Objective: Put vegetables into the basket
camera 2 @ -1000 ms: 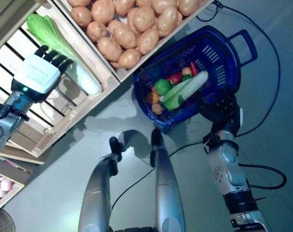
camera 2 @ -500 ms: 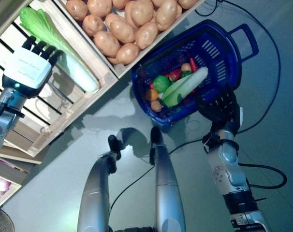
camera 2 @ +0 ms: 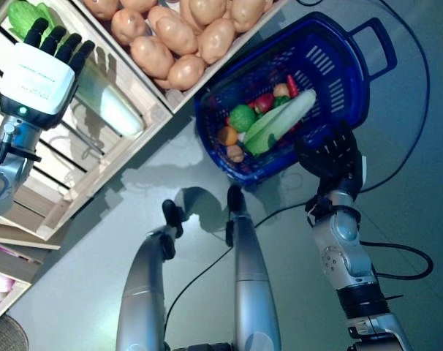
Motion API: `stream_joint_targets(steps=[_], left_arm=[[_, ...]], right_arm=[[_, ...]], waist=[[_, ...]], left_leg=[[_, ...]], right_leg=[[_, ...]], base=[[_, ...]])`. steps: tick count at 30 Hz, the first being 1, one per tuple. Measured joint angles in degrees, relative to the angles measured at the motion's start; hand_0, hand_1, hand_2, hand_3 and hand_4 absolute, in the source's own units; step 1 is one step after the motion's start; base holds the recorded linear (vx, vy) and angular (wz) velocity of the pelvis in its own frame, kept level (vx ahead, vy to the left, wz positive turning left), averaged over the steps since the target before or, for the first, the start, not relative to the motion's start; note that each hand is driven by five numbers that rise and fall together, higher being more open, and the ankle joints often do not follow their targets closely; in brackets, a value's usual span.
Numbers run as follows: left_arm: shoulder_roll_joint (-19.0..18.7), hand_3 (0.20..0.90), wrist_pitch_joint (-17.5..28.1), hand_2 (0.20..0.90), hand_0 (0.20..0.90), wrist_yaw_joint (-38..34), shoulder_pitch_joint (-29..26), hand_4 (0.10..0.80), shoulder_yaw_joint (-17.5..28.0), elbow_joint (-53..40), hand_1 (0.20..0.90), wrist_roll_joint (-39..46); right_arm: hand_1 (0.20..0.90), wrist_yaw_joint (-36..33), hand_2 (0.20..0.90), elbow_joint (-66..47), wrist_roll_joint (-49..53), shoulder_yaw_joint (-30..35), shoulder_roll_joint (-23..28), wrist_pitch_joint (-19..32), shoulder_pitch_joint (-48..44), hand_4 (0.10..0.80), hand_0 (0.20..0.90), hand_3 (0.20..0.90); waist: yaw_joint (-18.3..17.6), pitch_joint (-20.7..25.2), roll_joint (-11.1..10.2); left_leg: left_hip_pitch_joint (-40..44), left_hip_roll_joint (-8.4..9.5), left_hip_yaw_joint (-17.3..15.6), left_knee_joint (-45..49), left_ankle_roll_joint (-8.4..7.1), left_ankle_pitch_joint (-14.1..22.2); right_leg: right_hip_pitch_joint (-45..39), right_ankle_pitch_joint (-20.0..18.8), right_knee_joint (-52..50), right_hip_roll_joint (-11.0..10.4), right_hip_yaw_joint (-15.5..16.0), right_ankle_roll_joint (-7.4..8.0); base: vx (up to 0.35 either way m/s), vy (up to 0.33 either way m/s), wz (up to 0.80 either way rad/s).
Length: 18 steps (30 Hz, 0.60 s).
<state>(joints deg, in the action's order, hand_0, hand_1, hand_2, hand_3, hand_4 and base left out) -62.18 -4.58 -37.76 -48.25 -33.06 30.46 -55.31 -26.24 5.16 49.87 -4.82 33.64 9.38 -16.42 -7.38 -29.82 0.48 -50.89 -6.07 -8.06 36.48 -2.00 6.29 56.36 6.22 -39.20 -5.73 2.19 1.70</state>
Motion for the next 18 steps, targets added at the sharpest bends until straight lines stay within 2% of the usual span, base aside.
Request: stream_joint_targets(steps=[15, 18], left_arm=[[0.64, 0.9, -0.15, 0.9, 0.9, 4.64, -2.01, 0.8, -2.55, 1.19, 0.9, -0.02], [1.12, 0.9, -0.22, 0.9, 0.9, 5.43, -2.04, 0.8, -2.66, 1.26, 0.9, -0.02]], right_arm=[[0.9, -0.01, 0.9, 0.0, 0.0, -0.12, -0.01, -0.46, -0.87, 0.8, 0.9, 0.9], [0.9, -0.01, 0.9, 0.01, 0.0, -0.15, -0.04, -0.48, -1.17, 0.8, 0.9, 0.9]], waist=[[-0.37, 0.02, -0.07], [-0.43, 0.01, -0.09]], left_leg=[[-0.84, -0.03, -0.01, 0.5, 0.33, 0.18], [-1.06, 0.01, -0.06, 0.38, 0.4, 0.24]], right_leg=[[0.38, -0.13, 0.61, -0.05, -0.2, 0.8], [0.48, -0.36, 1.08, -0.03, -0.07, 0.52]], base=[[0.0, 0.0, 0.0], [0.0, 0.0, 0.0]])
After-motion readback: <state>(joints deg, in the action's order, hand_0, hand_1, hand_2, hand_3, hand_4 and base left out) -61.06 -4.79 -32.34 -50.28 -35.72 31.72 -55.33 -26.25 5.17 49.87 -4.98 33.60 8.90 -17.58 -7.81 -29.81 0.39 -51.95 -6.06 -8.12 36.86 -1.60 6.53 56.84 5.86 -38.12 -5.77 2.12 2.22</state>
